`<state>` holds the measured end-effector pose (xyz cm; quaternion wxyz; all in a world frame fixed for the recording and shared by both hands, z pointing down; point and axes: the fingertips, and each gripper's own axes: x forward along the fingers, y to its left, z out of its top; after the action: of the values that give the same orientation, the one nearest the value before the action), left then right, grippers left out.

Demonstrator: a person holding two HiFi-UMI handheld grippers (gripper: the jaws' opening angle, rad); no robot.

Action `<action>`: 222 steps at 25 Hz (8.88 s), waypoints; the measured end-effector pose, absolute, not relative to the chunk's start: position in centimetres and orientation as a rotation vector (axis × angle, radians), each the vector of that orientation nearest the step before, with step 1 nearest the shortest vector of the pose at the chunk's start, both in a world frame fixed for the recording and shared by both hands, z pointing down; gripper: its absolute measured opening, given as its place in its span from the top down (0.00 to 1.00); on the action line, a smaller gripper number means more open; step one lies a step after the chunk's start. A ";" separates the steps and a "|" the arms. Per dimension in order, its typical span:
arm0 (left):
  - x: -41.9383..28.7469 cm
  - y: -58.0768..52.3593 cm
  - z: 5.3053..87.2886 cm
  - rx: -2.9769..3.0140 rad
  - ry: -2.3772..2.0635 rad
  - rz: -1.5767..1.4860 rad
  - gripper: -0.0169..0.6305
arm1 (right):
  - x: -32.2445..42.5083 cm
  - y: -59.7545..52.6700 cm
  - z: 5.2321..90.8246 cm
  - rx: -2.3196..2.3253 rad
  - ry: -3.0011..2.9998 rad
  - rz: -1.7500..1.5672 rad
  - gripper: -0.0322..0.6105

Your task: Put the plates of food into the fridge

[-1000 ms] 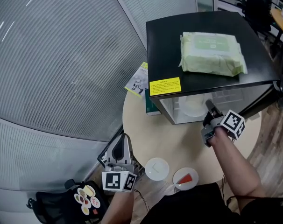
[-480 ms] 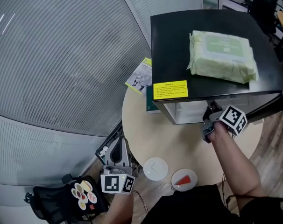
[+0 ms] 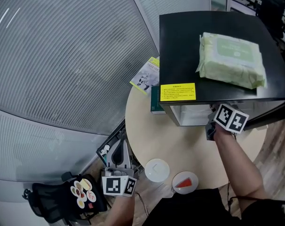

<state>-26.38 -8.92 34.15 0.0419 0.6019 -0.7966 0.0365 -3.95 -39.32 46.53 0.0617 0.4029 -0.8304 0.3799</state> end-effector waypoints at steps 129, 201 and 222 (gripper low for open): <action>-16.0 5.4 41.5 2.811 -1.461 0.482 0.97 | 8.6 10.8 75.2 1.967 -1.890 2.019 0.72; -12.1 -15.4 30.7 2.656 -1.831 0.008 0.97 | 18.0 -22.0 49.1 1.754 -2.486 2.092 0.91; -13.3 -19.2 30.8 2.529 -1.947 0.036 0.97 | 15.8 -32.1 49.2 1.665 -2.414 2.179 0.91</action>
<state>-13.25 -19.22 30.79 -0.0249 0.7921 -0.6098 0.0113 15.77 -32.10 49.20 -0.2532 0.4410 -0.6392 0.5769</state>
